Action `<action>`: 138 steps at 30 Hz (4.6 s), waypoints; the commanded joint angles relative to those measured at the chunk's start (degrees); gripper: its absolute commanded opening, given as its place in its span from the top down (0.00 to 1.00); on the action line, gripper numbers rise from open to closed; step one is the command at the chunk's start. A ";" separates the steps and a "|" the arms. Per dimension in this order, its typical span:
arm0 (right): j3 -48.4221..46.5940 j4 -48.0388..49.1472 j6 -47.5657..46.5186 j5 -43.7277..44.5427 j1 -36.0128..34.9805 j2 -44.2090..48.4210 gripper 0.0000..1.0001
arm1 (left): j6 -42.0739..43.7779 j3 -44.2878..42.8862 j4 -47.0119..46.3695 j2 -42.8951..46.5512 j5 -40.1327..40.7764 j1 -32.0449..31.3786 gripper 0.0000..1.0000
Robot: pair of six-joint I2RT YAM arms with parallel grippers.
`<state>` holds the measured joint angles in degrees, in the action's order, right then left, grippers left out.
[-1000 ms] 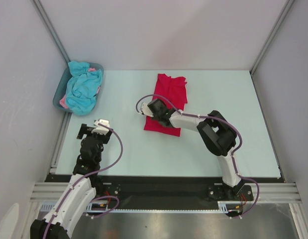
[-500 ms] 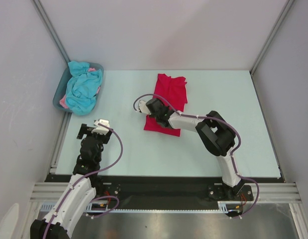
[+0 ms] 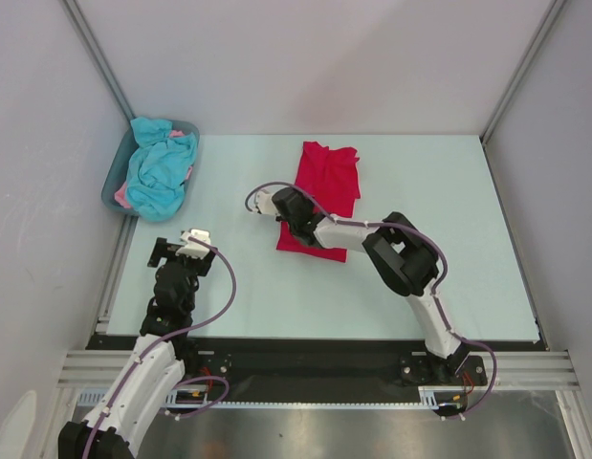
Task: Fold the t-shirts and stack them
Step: Fold the tshirt
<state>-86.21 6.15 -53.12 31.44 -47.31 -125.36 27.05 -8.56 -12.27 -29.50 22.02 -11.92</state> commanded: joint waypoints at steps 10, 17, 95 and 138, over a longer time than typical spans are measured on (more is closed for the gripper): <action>-3.80 30.97 -12.17 8.37 0.64 -8.85 0.12 | -0.06 -0.32 -0.30 0.40 -1.19 0.50 0.04; -0.97 37.70 -11.92 9.78 -0.06 -4.46 0.08 | -0.15 -0.23 -0.30 0.23 -1.54 0.41 0.04; -4.15 -35.77 34.49 -27.22 25.51 0.90 1.00 | -1.03 -32.40 -5.04 -43.72 -11.65 -5.92 0.99; 42.18 -12.76 10.32 6.97 -9.19 44.69 0.08 | 14.00 -12.27 -11.12 -25.62 -4.80 -6.71 0.00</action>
<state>-44.91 -10.90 -41.04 33.63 -51.77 -81.12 40.77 -21.80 -22.65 -57.95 15.14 -18.48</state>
